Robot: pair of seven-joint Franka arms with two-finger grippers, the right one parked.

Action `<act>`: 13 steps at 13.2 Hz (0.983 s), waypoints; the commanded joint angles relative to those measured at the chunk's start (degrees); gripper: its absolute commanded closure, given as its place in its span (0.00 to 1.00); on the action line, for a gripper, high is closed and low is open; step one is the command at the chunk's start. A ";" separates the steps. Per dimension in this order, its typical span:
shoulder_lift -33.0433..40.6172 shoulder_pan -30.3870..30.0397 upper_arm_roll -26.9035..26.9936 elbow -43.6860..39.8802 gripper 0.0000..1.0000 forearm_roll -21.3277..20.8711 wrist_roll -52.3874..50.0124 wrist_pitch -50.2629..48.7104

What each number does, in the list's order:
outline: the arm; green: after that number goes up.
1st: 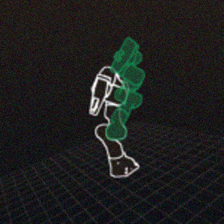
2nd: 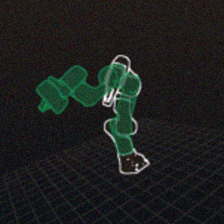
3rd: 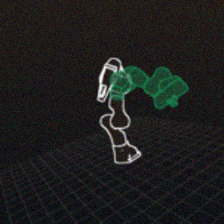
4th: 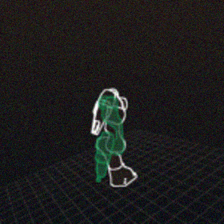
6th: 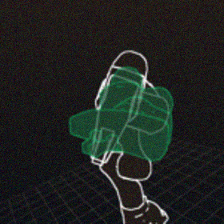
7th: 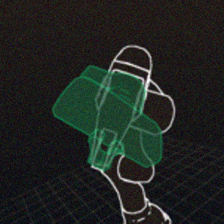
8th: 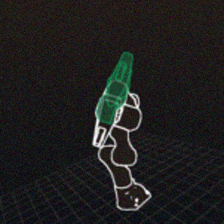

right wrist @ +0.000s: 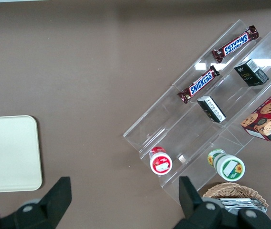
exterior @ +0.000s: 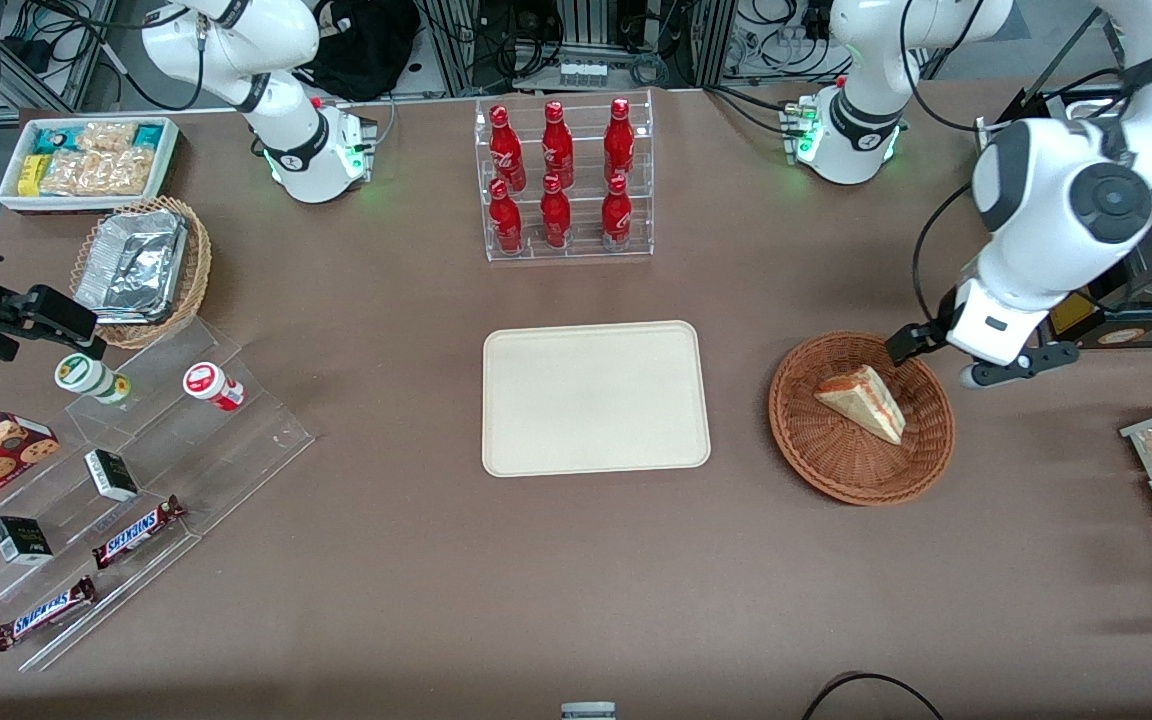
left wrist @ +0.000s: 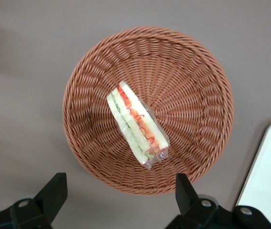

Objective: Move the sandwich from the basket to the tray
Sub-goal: 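Lower the left gripper over the wrapped sandwich in the wicker basket, then close the left gripper on the wrapped sandwich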

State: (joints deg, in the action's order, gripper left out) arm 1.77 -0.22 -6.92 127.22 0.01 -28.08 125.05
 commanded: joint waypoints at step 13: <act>-13.19 1.98 0.24 10.33 0.00 2.01 -24.48 27.35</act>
State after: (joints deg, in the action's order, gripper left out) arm -9.97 1.45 -6.95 137.44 1.33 -51.44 150.29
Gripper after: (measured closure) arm 0.000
